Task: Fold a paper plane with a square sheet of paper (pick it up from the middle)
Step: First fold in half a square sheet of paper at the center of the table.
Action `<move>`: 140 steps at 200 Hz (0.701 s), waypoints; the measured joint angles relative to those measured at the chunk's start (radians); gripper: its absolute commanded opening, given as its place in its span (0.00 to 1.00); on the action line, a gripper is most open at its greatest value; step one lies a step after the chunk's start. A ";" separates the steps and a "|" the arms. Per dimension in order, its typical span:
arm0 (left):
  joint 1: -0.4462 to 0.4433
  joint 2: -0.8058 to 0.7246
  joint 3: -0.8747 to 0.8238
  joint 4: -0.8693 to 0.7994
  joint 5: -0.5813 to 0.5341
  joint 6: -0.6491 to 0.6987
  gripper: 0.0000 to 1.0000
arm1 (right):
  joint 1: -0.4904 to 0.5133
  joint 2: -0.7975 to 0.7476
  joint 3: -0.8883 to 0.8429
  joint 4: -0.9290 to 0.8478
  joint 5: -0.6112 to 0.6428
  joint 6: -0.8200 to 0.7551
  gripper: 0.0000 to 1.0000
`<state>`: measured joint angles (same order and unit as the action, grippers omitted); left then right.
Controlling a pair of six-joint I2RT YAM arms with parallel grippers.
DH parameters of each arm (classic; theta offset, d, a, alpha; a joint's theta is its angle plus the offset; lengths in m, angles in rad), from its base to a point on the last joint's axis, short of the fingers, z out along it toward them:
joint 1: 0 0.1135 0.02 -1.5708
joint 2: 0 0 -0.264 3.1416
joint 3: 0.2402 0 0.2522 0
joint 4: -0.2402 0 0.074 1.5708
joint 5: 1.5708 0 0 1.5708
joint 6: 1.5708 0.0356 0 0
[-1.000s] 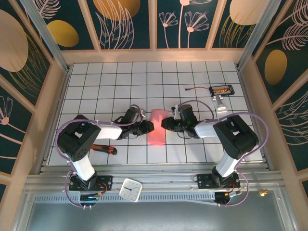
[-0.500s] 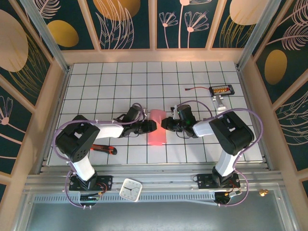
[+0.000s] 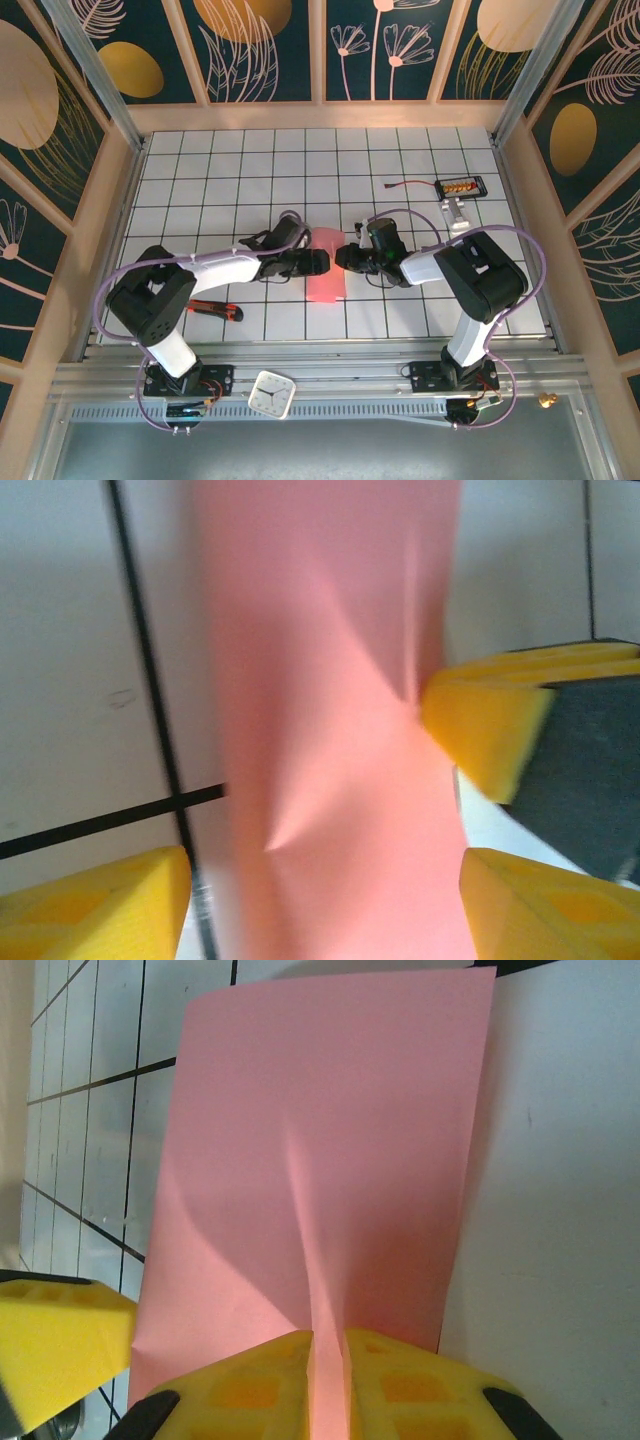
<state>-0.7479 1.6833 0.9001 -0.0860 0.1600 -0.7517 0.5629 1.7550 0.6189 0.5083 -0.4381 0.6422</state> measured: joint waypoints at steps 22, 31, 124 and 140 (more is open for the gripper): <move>-0.023 0.034 0.047 -0.015 -0.014 0.023 0.60 | 0.000 0.000 0.000 0.000 0.000 0.000 0.17; -0.025 0.048 0.053 -0.017 -0.016 0.030 0.57 | 0.000 0.000 0.000 0.000 0.000 0.000 0.17; -0.019 0.077 -0.012 0.051 0.016 -0.001 0.32 | -0.055 -0.092 -0.029 -0.047 -0.020 -0.015 0.30; -0.010 0.067 -0.045 0.098 0.042 -0.022 0.30 | -0.084 -0.154 -0.033 -0.083 -0.024 -0.035 0.32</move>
<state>-0.7578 1.7504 0.8555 0.0124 0.2024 -0.7738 0.4786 1.6005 0.5858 0.4252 -0.4618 0.6071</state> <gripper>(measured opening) 0.318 0.303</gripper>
